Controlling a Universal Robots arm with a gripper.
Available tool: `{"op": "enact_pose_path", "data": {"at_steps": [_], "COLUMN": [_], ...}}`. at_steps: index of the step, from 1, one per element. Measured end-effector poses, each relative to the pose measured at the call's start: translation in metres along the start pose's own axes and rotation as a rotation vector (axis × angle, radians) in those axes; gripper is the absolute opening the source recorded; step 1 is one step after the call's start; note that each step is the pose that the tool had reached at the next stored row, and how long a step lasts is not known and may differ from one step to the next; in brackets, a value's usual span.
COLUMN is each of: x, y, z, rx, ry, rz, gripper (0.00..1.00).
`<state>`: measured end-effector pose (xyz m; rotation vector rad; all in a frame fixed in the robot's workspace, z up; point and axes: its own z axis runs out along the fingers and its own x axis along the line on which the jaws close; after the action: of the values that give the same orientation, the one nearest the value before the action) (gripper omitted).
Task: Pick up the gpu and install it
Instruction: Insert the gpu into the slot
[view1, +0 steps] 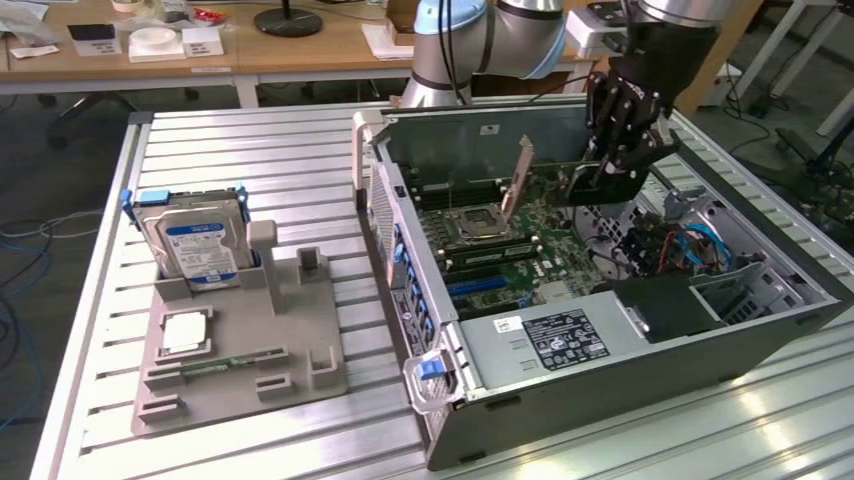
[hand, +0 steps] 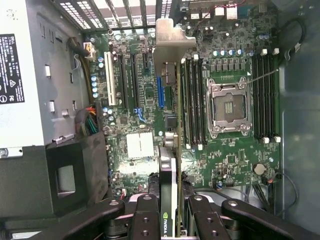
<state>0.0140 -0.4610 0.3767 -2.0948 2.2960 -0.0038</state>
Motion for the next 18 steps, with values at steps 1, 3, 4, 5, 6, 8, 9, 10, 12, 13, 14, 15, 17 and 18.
{"op": "enact_pose_path", "data": {"at_steps": [1, 3, 4, 5, 6, 8, 9, 10, 12, 13, 14, 15, 17, 18], "x": [0.000, 0.000, 0.000, 0.000, 0.000, 0.000, 0.000, 0.000, 0.000, 0.000, 0.001, 0.001, 0.001, 0.001], "y": [0.0000, 0.0000, 0.0000, 0.0000, 0.0001, 0.0004, 0.0004, 0.0006, 0.0028, 0.0046, 0.0071, 0.0098, 0.0144, 0.0150], "z": [0.0000, 0.0000, 0.0000, 0.0000, 0.0001, 0.0001, 0.0001, 0.0001, 0.0003, 0.0004, 0.0004, 0.0005, 0.0008, 0.0009], "rx": [0.0000, 0.0000, 0.0000, 0.0000, 0.0001, 0.0003, 0.0003, 0.0003, 0.0002, 0.0004, 0.0006, 0.0012, 0.0025, 0.0026], "ry": [0.0001, 0.0001, 0.0000, 0.0000, -0.0017, -0.0063, -0.0063, -0.0063, -0.0062, -0.0062, -0.0062, -0.0064, -0.0065, -0.0064], "rz": [0.000, 0.000, 0.000, 0.000, 0.000, 0.000, 0.000, 0.000, 0.000, 0.000, 0.000, 0.000, 0.000, 0.000], "gripper": [0.27, 0.27, 0.27, 0.27, 0.27, 0.27, 0.27, 0.27, 0.27, 0.27, 0.27, 0.27, 0.27, 0.27]}}
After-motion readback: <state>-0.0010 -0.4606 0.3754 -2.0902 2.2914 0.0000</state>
